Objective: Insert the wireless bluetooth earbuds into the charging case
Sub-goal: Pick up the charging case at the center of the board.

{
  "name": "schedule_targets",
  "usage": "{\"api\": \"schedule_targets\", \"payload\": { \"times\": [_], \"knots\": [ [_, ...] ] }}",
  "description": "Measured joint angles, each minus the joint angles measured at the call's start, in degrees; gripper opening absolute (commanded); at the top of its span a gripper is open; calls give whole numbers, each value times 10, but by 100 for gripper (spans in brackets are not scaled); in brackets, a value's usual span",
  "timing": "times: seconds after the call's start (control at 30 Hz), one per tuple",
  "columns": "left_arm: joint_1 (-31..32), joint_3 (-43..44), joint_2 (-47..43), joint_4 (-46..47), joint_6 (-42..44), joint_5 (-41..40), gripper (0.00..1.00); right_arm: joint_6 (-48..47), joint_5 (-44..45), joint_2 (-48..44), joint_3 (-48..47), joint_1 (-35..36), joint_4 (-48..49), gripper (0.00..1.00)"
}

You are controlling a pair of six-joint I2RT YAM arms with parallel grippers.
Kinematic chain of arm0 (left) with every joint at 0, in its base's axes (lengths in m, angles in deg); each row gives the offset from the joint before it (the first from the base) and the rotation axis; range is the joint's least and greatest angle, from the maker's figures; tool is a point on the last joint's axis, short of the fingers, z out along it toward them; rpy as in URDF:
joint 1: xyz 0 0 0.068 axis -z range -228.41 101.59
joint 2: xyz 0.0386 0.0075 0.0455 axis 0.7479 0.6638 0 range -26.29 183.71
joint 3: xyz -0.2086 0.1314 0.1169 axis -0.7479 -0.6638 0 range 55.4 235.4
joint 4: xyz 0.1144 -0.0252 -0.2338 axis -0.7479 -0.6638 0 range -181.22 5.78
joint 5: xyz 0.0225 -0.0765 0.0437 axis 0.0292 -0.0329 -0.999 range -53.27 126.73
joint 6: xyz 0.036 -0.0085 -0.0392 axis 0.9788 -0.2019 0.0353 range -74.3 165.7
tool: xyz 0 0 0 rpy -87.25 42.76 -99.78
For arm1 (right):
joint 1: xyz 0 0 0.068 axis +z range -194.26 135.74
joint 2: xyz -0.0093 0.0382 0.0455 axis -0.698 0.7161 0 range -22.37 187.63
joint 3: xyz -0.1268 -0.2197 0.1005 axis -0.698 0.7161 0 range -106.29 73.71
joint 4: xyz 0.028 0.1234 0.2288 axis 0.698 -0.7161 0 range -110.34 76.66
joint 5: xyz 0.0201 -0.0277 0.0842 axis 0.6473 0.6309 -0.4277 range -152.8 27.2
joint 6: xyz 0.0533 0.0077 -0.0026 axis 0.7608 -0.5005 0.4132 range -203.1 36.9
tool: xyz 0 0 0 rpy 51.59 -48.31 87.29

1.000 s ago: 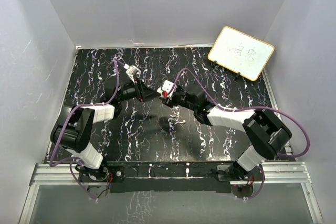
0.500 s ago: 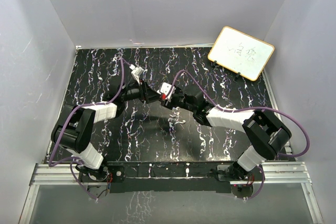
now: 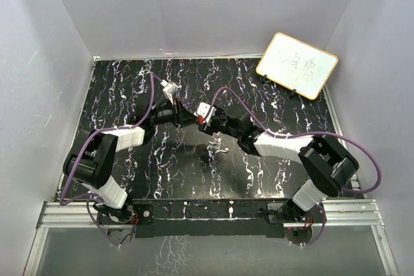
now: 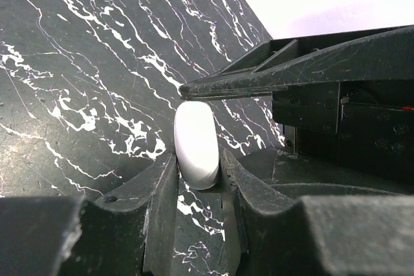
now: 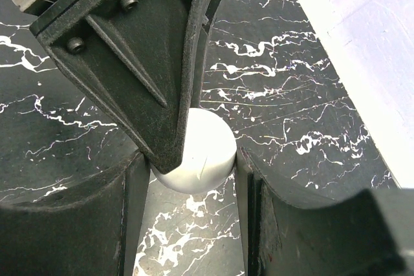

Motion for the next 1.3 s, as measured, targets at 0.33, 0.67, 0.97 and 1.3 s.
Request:
{"api": "schedule_targets", "payload": {
  "times": [0.33,0.67,0.97,1.3],
  "knots": [
    [0,0,0,-1,0,-3,0,-7,15,0,0,6,0,55],
    [1,0,10,14,15,-38,0,38,71,-35,-2,9,-4,85],
    [-6,-47,66,225,5,-67,0,115,101,-124,-29,-39,-60,79],
    [-11,-73,175,414,-36,-38,0,335,-62,-115,-96,-201,-144,70]
  ]
}}
